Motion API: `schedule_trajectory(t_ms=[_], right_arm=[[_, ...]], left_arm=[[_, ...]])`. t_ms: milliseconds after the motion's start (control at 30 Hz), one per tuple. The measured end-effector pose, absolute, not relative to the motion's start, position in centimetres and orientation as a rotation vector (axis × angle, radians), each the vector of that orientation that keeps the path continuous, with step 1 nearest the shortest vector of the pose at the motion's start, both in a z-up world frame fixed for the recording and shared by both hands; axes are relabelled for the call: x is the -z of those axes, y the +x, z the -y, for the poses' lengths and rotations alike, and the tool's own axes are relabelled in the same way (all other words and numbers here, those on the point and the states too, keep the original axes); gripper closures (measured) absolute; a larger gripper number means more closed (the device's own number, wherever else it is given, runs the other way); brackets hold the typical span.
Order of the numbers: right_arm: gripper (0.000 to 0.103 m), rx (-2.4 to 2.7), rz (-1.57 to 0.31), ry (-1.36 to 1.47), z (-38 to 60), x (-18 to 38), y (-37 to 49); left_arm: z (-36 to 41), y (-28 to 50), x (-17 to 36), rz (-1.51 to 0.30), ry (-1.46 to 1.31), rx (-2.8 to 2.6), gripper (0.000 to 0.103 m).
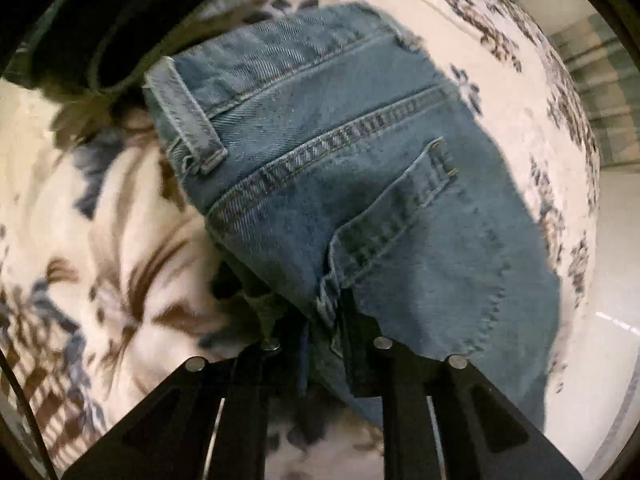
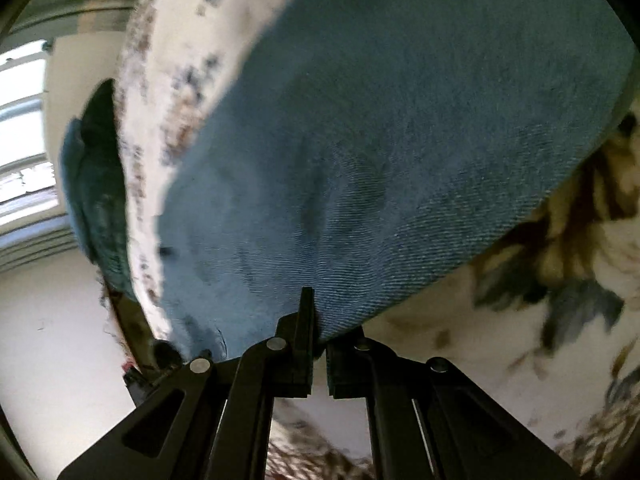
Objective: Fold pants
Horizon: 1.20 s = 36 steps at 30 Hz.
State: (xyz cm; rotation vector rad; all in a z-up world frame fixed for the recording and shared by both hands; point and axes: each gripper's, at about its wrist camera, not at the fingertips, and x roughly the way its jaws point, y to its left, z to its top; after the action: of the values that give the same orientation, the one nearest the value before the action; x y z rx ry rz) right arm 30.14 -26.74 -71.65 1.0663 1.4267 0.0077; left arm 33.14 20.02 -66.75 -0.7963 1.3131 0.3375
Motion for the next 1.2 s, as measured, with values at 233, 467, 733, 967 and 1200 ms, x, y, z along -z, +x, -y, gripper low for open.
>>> schedule_trajectory(t_ms=[233, 467, 733, 967, 1200], right_arm=[[0.040, -0.073, -1.457, 0.943, 27.5, 71.8, 30.4], [0.020, 0.088, -1.349, 0.877, 36.1, 65.1, 25.8], [0.021, 0.471, -1.058, 1.018, 55.2, 63.8, 25.3], [0.090, 0.516, -1.048, 1.217, 62.6, 70.0, 27.3], [0.096, 0.352, -0.808, 1.020, 60.7, 60.2, 26.2]], left_arm=[[-18.0, 32.8, 63.4, -1.375, -0.593, -0.315, 0.065], [-9.4, 32.5, 57.5, -1.265, -0.218, -0.216, 0.014], [3.0, 39.2, 60.3, -1.256, -0.035, -0.098, 0.011], [9.6, 41.4, 61.5, -1.268, 0.029, -0.025, 0.011], [10.4, 39.6, 62.7, -1.311, 0.064, -0.031, 0.011]])
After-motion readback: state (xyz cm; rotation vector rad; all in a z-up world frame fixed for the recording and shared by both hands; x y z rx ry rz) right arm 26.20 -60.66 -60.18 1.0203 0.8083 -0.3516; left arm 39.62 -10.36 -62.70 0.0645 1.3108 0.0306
